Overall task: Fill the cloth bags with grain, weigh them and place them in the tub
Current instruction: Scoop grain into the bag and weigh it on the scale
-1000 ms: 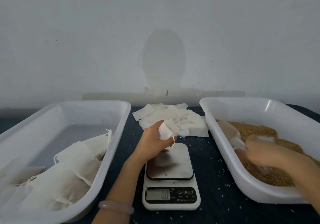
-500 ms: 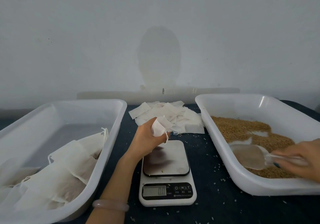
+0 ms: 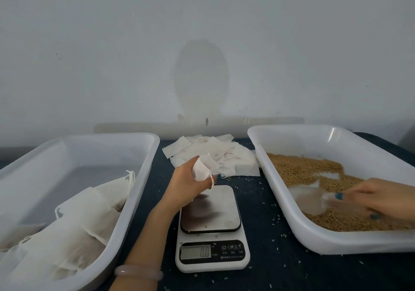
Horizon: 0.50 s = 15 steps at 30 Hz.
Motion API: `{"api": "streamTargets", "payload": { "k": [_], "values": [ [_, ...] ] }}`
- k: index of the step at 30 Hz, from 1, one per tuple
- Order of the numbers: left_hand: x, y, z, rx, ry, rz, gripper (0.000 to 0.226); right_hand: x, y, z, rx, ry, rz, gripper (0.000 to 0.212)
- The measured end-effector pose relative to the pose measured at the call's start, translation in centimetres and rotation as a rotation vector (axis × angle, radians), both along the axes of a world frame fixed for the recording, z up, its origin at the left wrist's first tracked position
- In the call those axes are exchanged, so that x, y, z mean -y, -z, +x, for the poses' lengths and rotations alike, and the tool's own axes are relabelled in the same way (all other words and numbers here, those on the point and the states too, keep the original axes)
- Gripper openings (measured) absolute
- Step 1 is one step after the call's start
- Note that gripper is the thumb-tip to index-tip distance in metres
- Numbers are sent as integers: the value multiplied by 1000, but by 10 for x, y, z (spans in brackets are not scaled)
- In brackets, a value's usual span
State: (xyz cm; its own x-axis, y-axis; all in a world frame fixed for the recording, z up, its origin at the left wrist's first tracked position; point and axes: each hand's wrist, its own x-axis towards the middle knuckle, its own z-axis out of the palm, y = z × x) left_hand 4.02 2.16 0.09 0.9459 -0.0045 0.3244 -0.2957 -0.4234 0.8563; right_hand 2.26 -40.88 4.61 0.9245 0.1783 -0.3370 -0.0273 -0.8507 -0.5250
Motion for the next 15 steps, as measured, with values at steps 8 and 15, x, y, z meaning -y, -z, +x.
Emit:
{"api": "streamTargets", "payload": {
  "k": [8, 15],
  "values": [
    [-1, 1, 1, 1, 11, -18, 42, -68, -15, 36, 19, 103, -150, 38],
    [-1, 4, 3, -3, 19, -14, 30, -96, 2, 70, 124, 45, -245, 59]
  ]
}}
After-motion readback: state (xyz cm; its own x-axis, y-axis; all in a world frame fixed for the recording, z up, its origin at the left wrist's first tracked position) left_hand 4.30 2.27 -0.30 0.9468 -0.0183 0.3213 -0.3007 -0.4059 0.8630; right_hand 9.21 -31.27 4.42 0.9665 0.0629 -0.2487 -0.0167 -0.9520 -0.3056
